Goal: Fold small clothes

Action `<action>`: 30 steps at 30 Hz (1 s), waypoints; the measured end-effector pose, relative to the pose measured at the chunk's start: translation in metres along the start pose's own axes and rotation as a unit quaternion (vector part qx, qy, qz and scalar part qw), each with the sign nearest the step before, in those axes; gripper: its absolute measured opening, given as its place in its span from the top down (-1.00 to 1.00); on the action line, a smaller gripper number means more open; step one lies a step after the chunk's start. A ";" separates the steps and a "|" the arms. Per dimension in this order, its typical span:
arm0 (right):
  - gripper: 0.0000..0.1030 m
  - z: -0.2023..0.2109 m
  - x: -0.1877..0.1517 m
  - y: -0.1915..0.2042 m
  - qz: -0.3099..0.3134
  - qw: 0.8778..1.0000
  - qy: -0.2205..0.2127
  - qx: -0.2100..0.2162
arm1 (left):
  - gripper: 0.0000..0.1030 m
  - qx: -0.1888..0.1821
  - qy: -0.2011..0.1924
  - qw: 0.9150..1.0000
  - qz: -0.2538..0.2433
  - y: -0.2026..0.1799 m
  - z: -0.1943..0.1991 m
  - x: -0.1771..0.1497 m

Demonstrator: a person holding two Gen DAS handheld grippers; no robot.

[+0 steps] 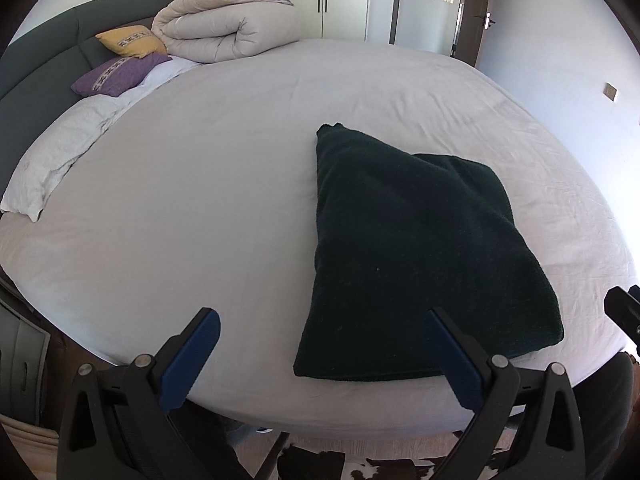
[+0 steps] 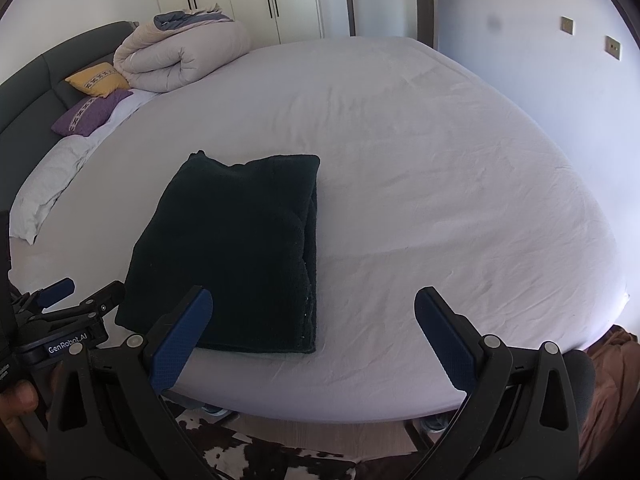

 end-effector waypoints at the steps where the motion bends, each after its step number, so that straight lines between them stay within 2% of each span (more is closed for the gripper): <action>1: -1.00 -0.001 0.000 0.001 0.000 1.000 0.001 0.000 | -1.00 0.000 0.000 1.000 0.000 0.000 0.000 0.000; 30: -1.00 -0.011 -0.003 0.005 -0.003 1.000 0.005 -0.001 | -1.00 -0.004 0.004 1.000 -0.003 -0.003 -0.004 -0.006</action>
Point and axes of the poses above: each gripper's, at about its wrist camera, not at the fingertips, and z roughly against the way its jaws point, y to its left, x to its top, the point moved 8 cm from there along -z, roughly the way its jaws point, and after that the axes turned 13 degrees about -z, right-handed, at the moved point
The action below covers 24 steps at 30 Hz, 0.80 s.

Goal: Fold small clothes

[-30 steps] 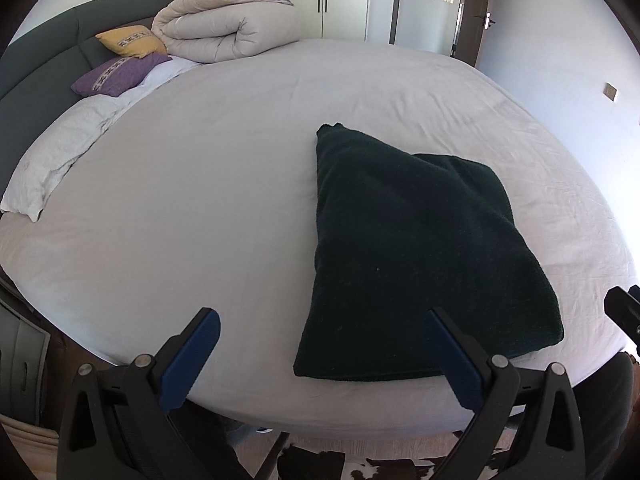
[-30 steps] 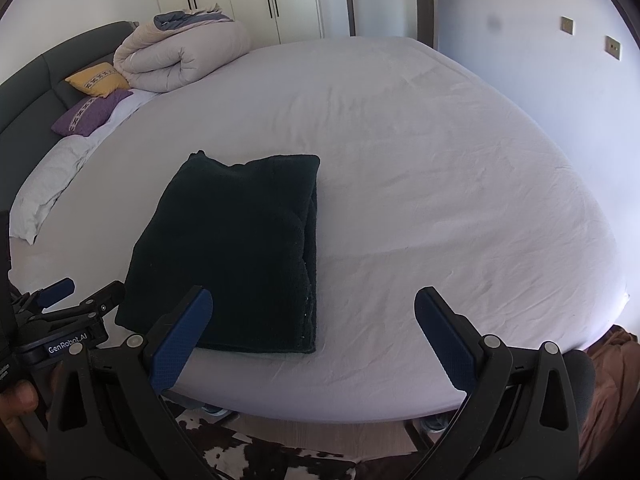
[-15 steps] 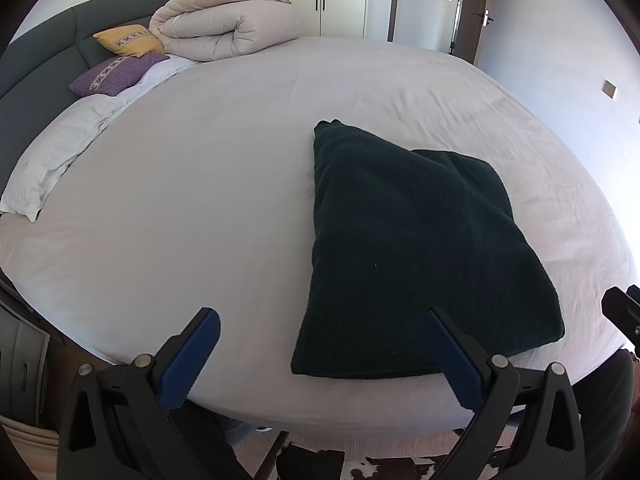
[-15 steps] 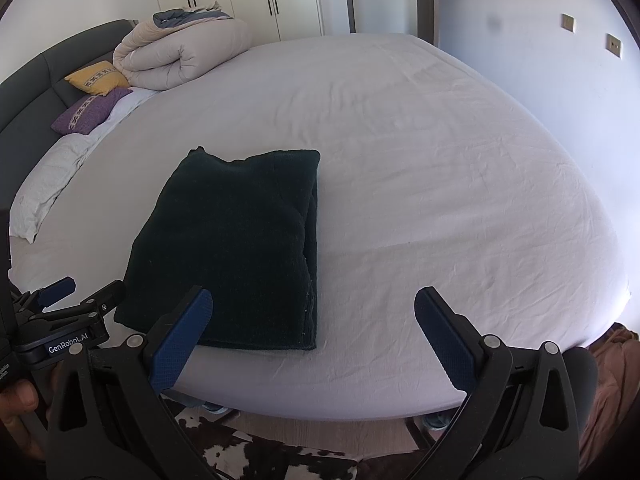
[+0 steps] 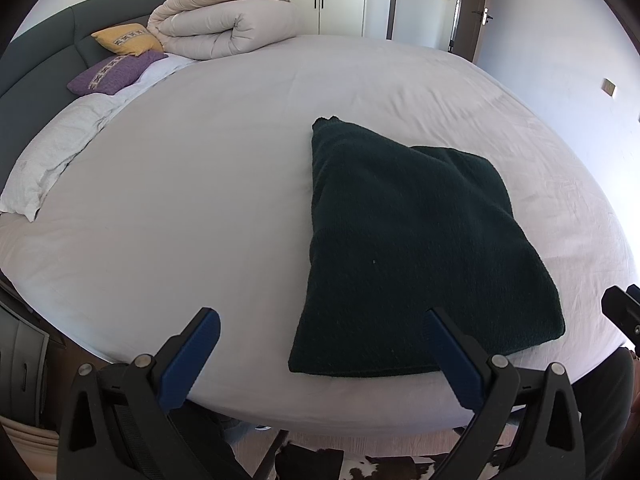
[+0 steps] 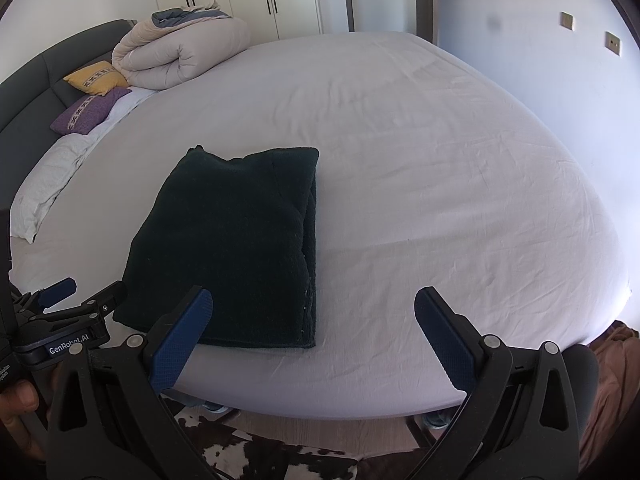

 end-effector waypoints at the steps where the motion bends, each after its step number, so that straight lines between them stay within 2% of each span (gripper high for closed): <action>1: -1.00 0.000 0.000 0.000 0.000 1.000 0.000 0.000 | -1.00 0.000 0.000 1.000 0.000 0.000 0.000 0.000; 24: -1.00 -0.004 -0.002 0.002 -0.002 1.000 0.001 -0.001 | -1.00 -0.003 0.001 1.000 -0.003 -0.002 -0.001 -0.002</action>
Point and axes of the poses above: each gripper's, at about its wrist camera, not at the fingertips, and z roughly against the way its jaws point, y to its left, x to its top, the point moved 8 cm from there along -z, roughly the way its jaws point, and after that the axes turned 13 degrees about -z, right-handed, at the moved point
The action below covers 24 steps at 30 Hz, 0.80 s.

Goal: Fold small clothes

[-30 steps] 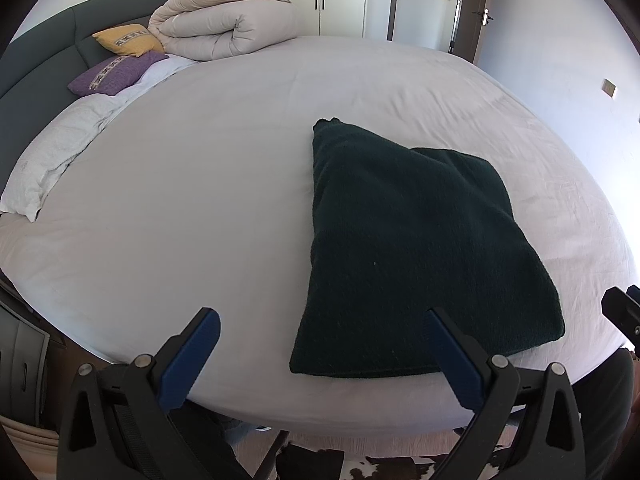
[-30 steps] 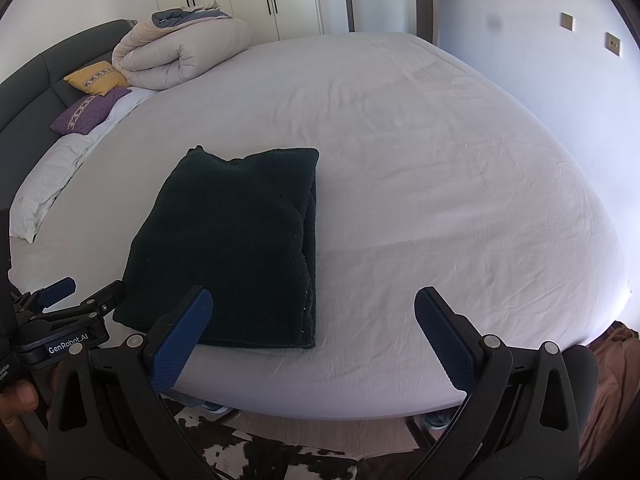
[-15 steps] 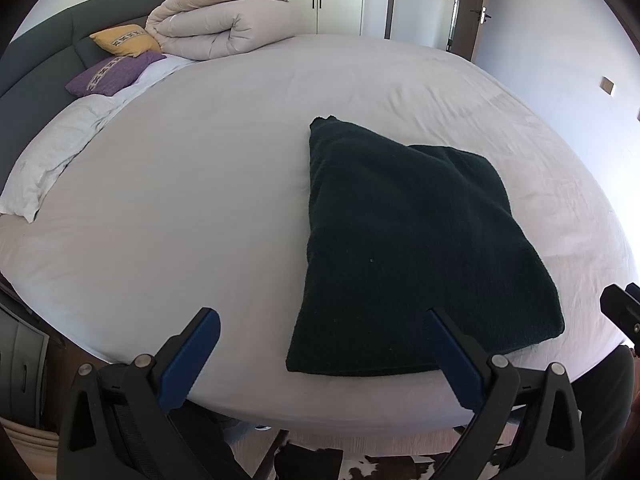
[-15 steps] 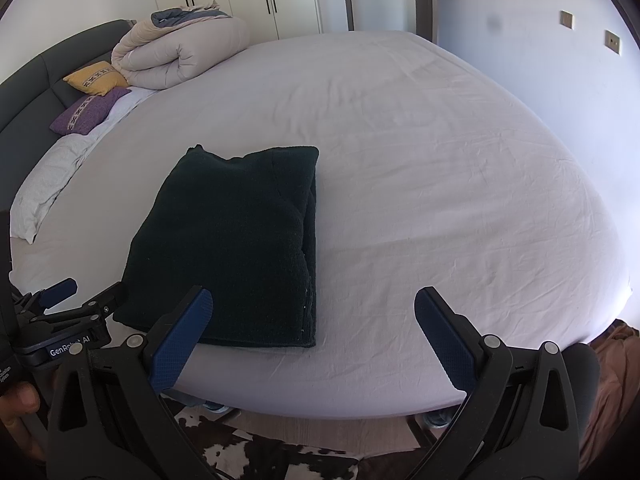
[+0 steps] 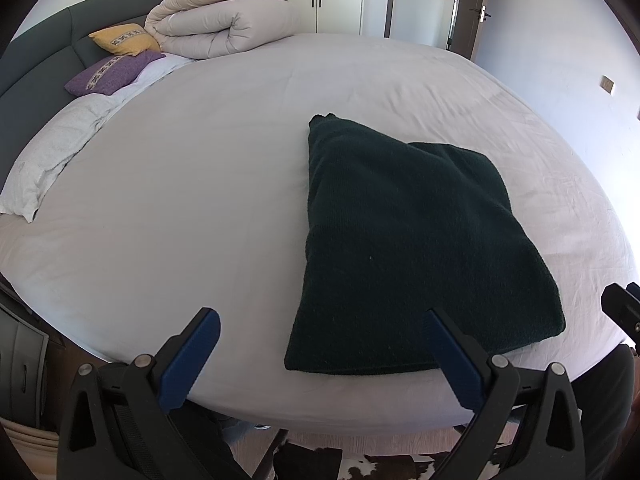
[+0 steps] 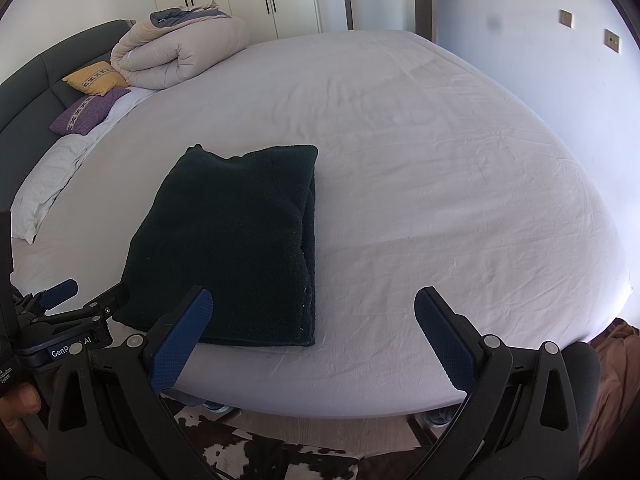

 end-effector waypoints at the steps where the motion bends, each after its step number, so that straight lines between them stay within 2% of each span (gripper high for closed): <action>1: -1.00 0.000 0.000 0.000 0.000 1.000 0.000 0.000 | -1.00 0.000 0.000 1.000 0.000 0.000 0.000 0.000; 24: -1.00 -0.004 -0.004 0.002 -0.002 1.000 0.002 0.000 | -1.00 -0.002 0.003 1.000 -0.002 -0.001 -0.004 -0.003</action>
Point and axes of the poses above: each gripper's, at about its wrist camera, not at the fingertips, and z roughly against the way its jaws point, y to its left, x to its top, the point moved 8 cm from there along -z, roughly the way its jaws point, and after that the axes turned 13 degrees about -z, right-handed, at the moved point
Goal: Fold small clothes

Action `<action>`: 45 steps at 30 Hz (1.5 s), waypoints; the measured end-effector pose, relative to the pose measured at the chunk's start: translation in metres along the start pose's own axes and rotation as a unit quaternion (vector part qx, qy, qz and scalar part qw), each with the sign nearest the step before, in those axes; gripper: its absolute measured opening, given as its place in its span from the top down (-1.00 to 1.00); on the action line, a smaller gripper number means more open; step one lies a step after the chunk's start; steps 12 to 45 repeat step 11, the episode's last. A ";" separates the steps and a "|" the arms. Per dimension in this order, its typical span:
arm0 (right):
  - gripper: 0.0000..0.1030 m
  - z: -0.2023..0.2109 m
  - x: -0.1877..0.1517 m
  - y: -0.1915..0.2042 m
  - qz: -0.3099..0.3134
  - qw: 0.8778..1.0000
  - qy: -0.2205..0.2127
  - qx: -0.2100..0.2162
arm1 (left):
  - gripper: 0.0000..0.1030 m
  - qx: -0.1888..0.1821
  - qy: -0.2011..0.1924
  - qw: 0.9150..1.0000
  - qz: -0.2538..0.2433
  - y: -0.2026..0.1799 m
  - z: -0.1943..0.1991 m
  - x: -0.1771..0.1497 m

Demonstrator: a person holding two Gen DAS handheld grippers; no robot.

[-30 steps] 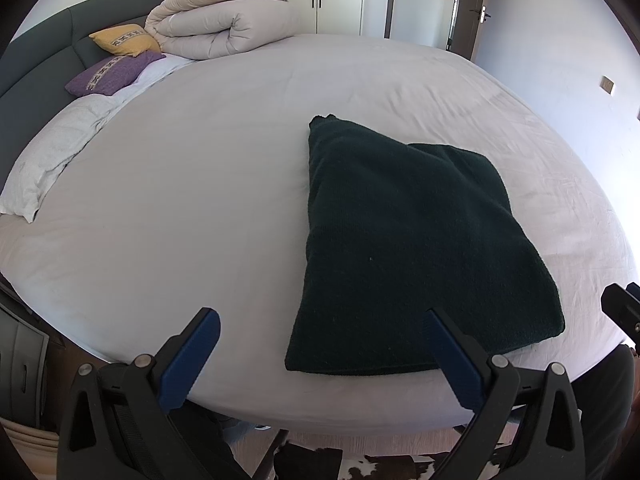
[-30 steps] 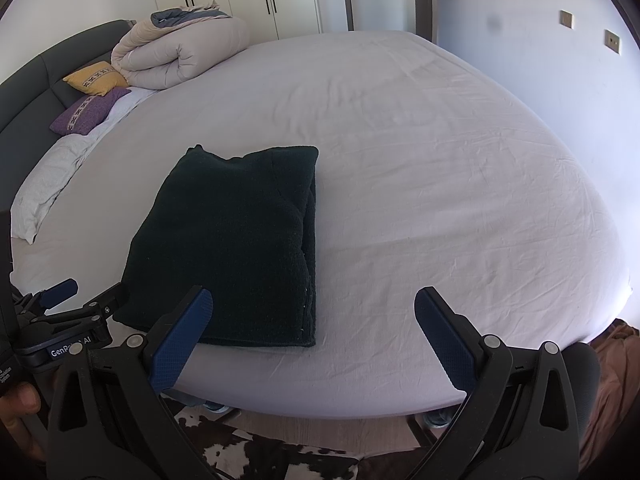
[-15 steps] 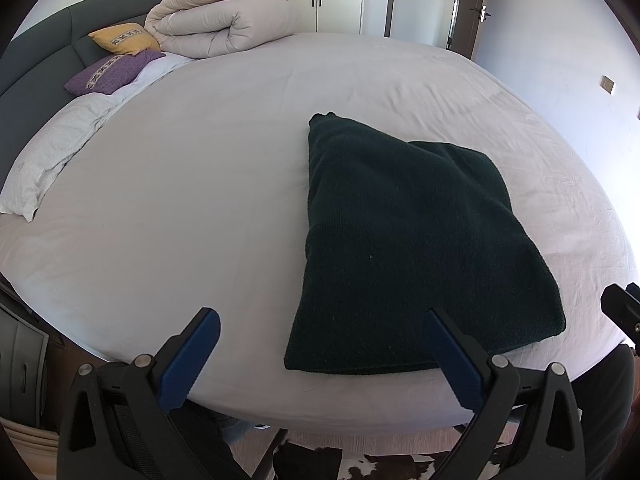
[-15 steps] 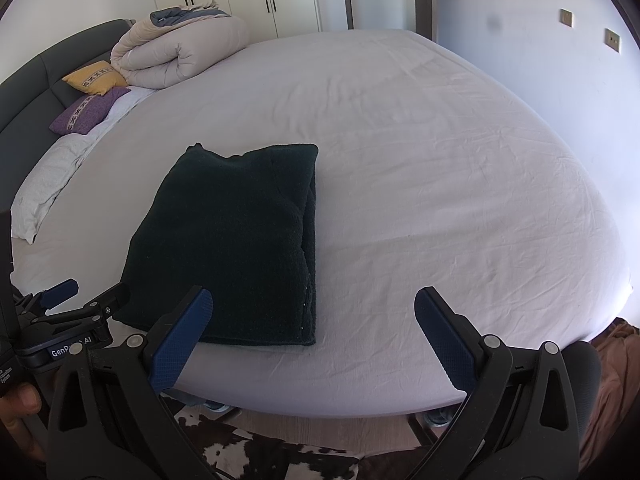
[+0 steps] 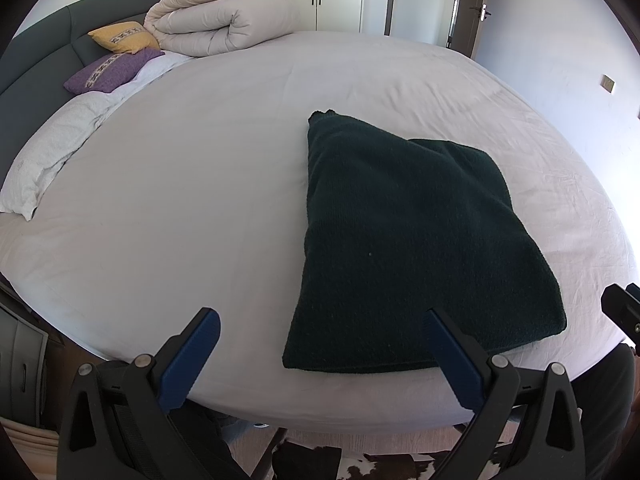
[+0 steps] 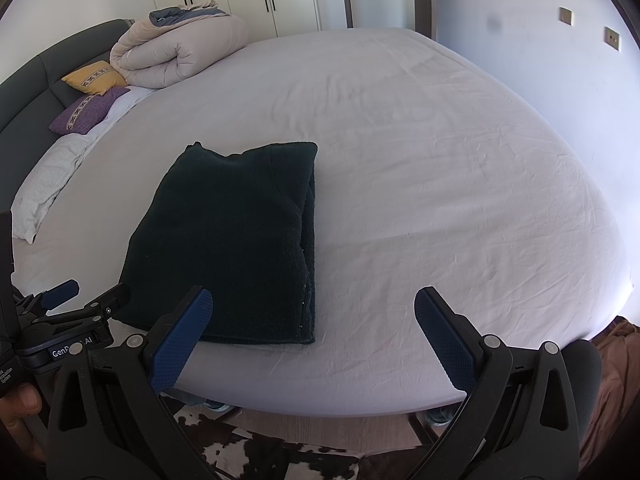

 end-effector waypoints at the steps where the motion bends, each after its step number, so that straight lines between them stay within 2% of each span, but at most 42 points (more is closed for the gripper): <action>1: -1.00 0.000 0.000 0.000 0.000 1.000 0.000 0.000 | -1.00 0.000 0.000 1.000 0.000 0.000 0.000 0.000; 45: -1.00 -0.002 -0.003 0.001 -0.002 1.000 0.002 0.000 | -1.00 0.003 -0.002 1.000 -0.005 0.002 0.001 -0.002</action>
Point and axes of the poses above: each gripper's, at about its wrist camera, not at the fingertips, and z roughly against the way its jaws point, y to its left, x to its top, the point moved 8 cm from there along -z, roughly the way its jaws point, and after that the axes turned 13 degrees about -z, right-handed, at the moved point
